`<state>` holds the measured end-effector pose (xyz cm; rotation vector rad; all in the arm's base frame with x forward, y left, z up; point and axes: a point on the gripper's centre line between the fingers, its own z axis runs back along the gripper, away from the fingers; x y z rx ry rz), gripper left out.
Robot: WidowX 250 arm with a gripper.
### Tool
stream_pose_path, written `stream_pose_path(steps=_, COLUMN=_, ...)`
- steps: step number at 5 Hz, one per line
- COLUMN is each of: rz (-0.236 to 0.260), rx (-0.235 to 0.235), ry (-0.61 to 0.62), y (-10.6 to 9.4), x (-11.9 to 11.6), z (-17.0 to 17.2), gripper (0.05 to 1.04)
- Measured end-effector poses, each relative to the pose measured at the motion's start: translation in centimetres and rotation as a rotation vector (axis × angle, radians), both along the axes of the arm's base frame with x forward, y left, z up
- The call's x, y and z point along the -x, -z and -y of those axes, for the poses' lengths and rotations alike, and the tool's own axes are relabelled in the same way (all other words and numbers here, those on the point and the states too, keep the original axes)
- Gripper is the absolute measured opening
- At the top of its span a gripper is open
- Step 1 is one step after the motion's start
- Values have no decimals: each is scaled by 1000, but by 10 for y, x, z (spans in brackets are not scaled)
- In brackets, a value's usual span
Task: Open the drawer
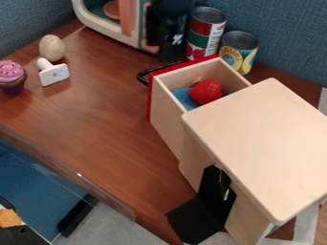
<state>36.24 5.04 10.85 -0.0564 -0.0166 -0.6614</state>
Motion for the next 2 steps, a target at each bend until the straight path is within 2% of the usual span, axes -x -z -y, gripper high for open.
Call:
stream_pose_path(steps=1, rz=42, rx=-26, ry=100, y=-33, x=20, z=32, gripper=1000)
stream_pose_path(steps=2, rz=46, rx=-55, ry=180, y=-44, x=38, z=63, gripper=1000)
